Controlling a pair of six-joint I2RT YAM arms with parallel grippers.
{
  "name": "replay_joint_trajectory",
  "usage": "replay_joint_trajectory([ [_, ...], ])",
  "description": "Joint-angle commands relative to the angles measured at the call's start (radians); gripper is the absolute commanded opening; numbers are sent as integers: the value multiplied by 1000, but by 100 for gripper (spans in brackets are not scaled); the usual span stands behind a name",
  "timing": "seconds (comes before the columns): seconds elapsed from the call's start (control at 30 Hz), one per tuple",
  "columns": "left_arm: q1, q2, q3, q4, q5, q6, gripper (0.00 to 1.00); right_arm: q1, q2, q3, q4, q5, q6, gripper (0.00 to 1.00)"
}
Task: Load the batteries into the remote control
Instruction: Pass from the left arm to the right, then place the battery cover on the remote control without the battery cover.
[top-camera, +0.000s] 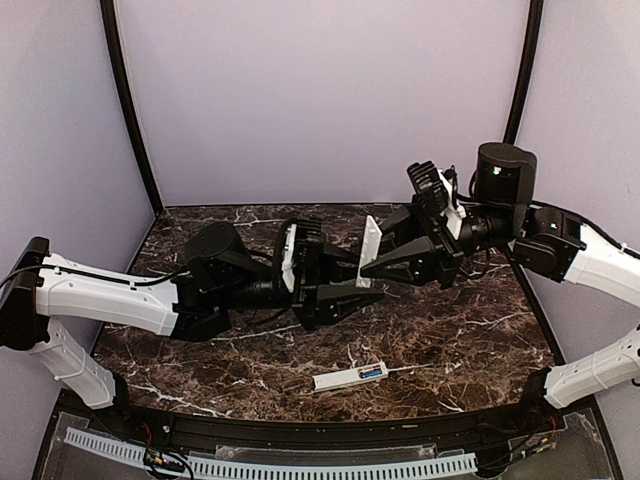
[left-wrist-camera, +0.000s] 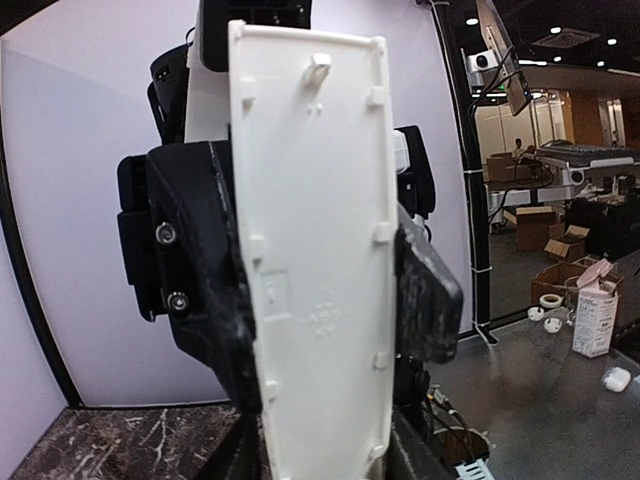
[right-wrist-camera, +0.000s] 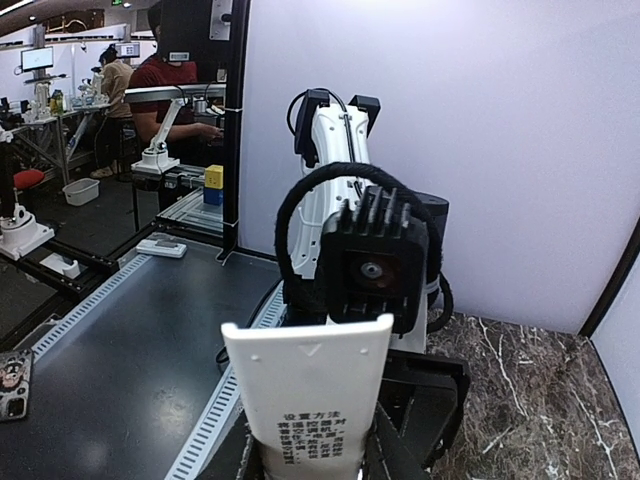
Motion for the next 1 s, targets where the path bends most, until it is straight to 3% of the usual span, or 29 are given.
replay_joint_trajectory([
  [0.0,-1,2,-2,15,-32,3,44,14,-18,10,-10,20,11,12],
  [0.17,-1,-3,-9,4,-35,10,53,14,-46,-12,-10,53,17,15],
  [0.3,-1,-11,-22,-1,-32,16,69,13,-53,-2,-45,109,22,11],
  [0.4,-1,-28,-42,-19,-40,18,81,13,-50,19,-103,147,13,9],
  [0.53,-1,-75,-96,-35,-95,3,88,13,-44,51,-230,184,-27,9],
  [0.8,5,-219,-306,-63,-331,-127,91,9,41,124,-580,358,-173,7],
  [0.97,6,-296,-395,-188,-662,-234,91,25,153,123,-694,420,-218,6],
])
